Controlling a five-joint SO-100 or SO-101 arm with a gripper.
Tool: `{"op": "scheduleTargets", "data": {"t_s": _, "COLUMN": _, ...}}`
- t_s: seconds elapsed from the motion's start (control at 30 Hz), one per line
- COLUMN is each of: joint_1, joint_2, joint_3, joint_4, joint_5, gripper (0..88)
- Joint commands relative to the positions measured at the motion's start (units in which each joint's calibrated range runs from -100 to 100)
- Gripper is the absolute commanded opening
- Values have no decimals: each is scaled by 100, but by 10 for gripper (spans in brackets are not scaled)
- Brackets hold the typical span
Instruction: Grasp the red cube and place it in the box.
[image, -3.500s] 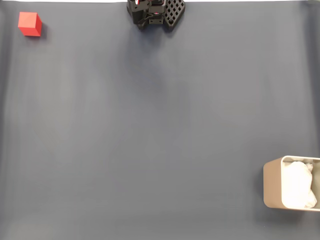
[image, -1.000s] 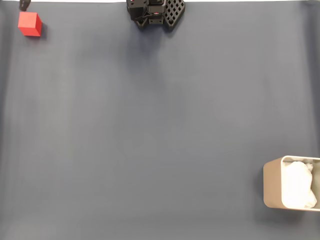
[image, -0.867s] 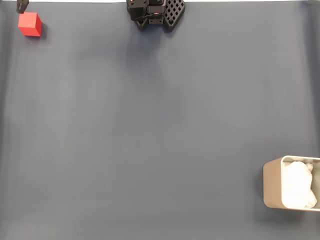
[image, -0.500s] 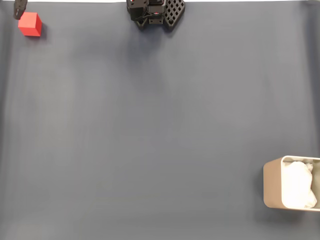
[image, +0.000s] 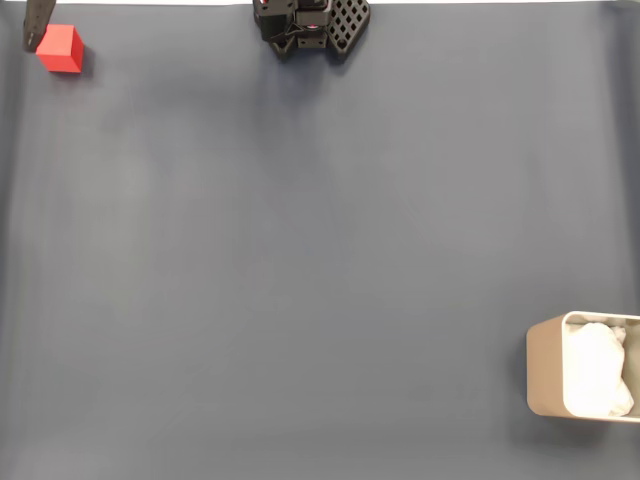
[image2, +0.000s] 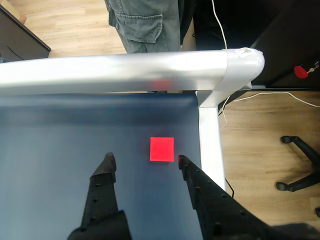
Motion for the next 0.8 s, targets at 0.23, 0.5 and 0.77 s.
{"op": "scheduleTargets", "data": {"t_s": 0.23, "joint_1": 107, "joint_2": 106, "joint_3": 308, "joint_4": -491, "joint_5": 49, "gripper": 295}}
{"op": "scheduleTargets", "data": {"t_s": 0.5, "joint_1": 122, "joint_2": 323, "joint_3": 464, "joint_4": -671, "joint_5": 34, "gripper": 295}}
{"op": "scheduleTargets", "data": {"t_s": 0.77, "joint_1": 115, "joint_2": 470, "joint_3": 646, "joint_4": -761, "joint_5": 20, "gripper": 295}}
